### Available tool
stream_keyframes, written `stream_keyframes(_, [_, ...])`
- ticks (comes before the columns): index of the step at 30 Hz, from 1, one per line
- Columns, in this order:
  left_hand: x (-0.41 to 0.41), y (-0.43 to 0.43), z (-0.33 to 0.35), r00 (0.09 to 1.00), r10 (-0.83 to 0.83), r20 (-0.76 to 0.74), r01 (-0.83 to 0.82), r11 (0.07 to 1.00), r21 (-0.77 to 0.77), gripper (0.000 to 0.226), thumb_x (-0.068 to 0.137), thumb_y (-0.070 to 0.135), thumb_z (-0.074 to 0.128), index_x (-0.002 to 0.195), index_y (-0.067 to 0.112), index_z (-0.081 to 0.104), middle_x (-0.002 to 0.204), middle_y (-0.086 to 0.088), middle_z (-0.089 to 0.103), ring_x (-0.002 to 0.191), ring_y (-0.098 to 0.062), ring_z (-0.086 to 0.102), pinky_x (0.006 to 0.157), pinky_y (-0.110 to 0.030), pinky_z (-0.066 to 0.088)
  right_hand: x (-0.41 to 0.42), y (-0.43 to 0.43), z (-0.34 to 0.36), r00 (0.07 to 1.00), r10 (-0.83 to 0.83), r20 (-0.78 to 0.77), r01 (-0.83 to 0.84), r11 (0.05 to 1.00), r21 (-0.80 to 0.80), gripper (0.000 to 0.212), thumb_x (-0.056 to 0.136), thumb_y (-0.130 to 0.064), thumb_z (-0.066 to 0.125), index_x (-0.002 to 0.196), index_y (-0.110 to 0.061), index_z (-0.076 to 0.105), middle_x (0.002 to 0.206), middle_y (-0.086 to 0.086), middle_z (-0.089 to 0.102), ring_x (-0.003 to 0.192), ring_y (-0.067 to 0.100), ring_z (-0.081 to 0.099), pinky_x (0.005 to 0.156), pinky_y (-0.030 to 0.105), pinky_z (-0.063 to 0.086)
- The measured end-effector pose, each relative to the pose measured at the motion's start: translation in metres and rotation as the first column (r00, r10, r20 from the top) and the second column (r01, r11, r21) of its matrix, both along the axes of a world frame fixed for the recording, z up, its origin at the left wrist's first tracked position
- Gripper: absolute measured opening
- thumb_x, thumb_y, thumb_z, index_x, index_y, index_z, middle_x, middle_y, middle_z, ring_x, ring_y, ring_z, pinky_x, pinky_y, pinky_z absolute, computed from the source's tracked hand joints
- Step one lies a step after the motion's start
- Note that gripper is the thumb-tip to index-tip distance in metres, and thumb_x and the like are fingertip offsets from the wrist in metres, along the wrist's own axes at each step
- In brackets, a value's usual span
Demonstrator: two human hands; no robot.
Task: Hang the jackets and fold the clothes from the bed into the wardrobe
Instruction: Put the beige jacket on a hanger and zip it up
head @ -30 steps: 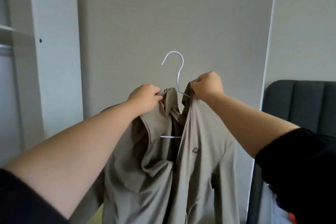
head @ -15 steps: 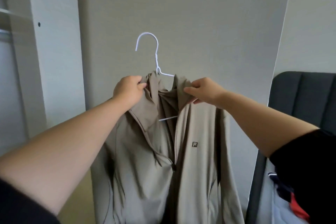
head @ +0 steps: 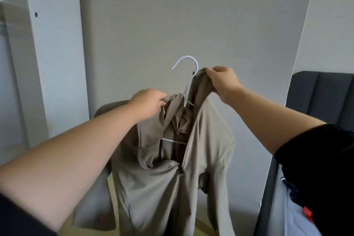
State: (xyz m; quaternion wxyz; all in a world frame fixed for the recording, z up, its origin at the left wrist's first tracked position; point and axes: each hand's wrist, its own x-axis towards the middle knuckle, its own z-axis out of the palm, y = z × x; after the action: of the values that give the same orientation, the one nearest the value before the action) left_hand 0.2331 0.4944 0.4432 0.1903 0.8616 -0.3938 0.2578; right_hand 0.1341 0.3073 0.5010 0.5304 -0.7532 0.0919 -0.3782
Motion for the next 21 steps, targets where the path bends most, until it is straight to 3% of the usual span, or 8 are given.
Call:
stream_keyframes(2, [0.003, -0.001, -0.007, 0.998, -0.012, -0.065, 0.009, 0.999, -0.050, 0.029, 0.093, 0.015, 0.055, 0.065, 0.015, 0.047, 0.072, -0.001, 0.058, 0.088, -0.031, 0.058, 0.063, -0.030, 0.034, 0.000, 0.010, 0.001, 0.973, 0.230, 0.024, -0.231, 0.961, 0.149, 0.024, 0.097, -0.015, 0.052, 0.074, -0.009, 0.060, 0.077, 0.012, 0.061, 0.071, 0.023, 0.060, 0.077, 0.041, 0.054])
stream_keyframes(4, [0.009, 0.002, -0.011, 0.994, -0.004, -0.112, -0.013, 0.988, -0.157, 0.040, 0.093, 0.014, 0.056, 0.058, 0.017, 0.036, 0.063, -0.001, 0.044, 0.077, -0.030, 0.052, 0.060, -0.031, 0.028, -0.003, 0.011, -0.004, 0.942, 0.317, -0.111, -0.305, 0.945, 0.116, 0.028, 0.098, -0.020, 0.051, 0.074, -0.009, 0.058, 0.069, 0.007, 0.059, 0.062, 0.018, 0.058, 0.071, 0.035, 0.054])
stream_keyframes(6, [0.015, 0.007, -0.011, 0.992, 0.020, -0.126, -0.050, 0.968, -0.244, 0.041, 0.091, 0.013, 0.057, 0.058, 0.015, 0.034, 0.064, -0.007, 0.045, 0.073, -0.028, 0.048, 0.061, -0.034, 0.029, -0.005, 0.002, -0.012, 0.956, 0.094, -0.279, -0.174, 0.944, -0.279, 0.033, 0.096, -0.022, 0.053, 0.067, -0.007, 0.055, 0.063, 0.006, 0.051, 0.058, 0.017, 0.048, 0.061, 0.028, 0.044])
stream_keyframes(9, [0.019, 0.010, -0.009, 0.992, 0.027, -0.121, -0.065, 0.944, -0.322, 0.040, 0.090, 0.011, 0.058, 0.058, 0.014, 0.034, 0.065, -0.012, 0.049, 0.071, -0.027, 0.047, 0.061, -0.036, 0.029, -0.004, -0.011, -0.022, 0.949, -0.208, -0.236, -0.015, 0.719, -0.695, 0.019, 0.091, -0.008, 0.054, 0.074, -0.009, 0.062, 0.074, 0.006, 0.056, 0.072, 0.020, 0.050, 0.065, 0.023, 0.034])
stream_keyframes(12, [0.020, 0.011, -0.008, 0.993, 0.022, -0.113, -0.064, 0.921, -0.384, 0.042, 0.089, 0.010, 0.058, 0.056, 0.015, 0.032, 0.059, -0.006, 0.042, 0.067, -0.026, 0.042, 0.059, -0.035, 0.022, -0.003, -0.026, -0.027, 0.959, -0.224, -0.172, 0.050, 0.734, -0.677, 0.029, 0.083, 0.006, 0.044, 0.091, -0.010, 0.066, 0.089, 0.003, 0.062, 0.085, 0.020, 0.055, 0.071, 0.024, 0.041])
stream_keyframes(15, [0.023, 0.013, -0.005, 0.993, 0.013, -0.120, -0.062, 0.906, -0.418, 0.027, 0.091, 0.011, 0.056, 0.067, 0.001, 0.049, 0.070, -0.017, 0.055, 0.072, -0.029, 0.050, 0.063, -0.036, 0.033, -0.005, -0.044, -0.027, 0.939, -0.335, -0.073, 0.196, 0.700, -0.687, 0.019, 0.084, -0.001, 0.054, 0.097, -0.011, 0.063, 0.094, 0.003, 0.062, 0.088, 0.021, 0.055, 0.073, 0.027, 0.043])
stream_keyframes(18, [0.027, 0.013, -0.003, 0.994, 0.001, -0.107, -0.044, 0.915, -0.402, 0.025, 0.091, 0.011, 0.056, 0.069, 0.000, 0.051, 0.074, -0.019, 0.057, 0.075, -0.031, 0.052, 0.066, -0.038, 0.037, -0.009, -0.058, -0.024, 0.921, -0.372, -0.116, 0.176, 0.663, -0.728, 0.011, 0.083, -0.003, 0.061, 0.087, -0.009, 0.070, 0.074, 0.000, 0.066, 0.068, 0.017, 0.058, 0.064, 0.022, 0.043])
stream_keyframes(21, [0.028, 0.013, -0.005, 0.995, 0.006, -0.097, -0.037, 0.950, -0.310, 0.031, 0.091, 0.012, 0.056, 0.065, 0.004, 0.042, 0.069, -0.016, 0.051, 0.071, -0.030, 0.048, 0.062, -0.034, 0.030, -0.018, -0.066, -0.021, 0.894, -0.278, -0.352, -0.029, 0.747, -0.664, 0.017, 0.086, -0.003, 0.063, 0.072, -0.010, 0.068, 0.042, -0.003, 0.059, 0.038, 0.010, 0.055, 0.046, 0.018, 0.046])
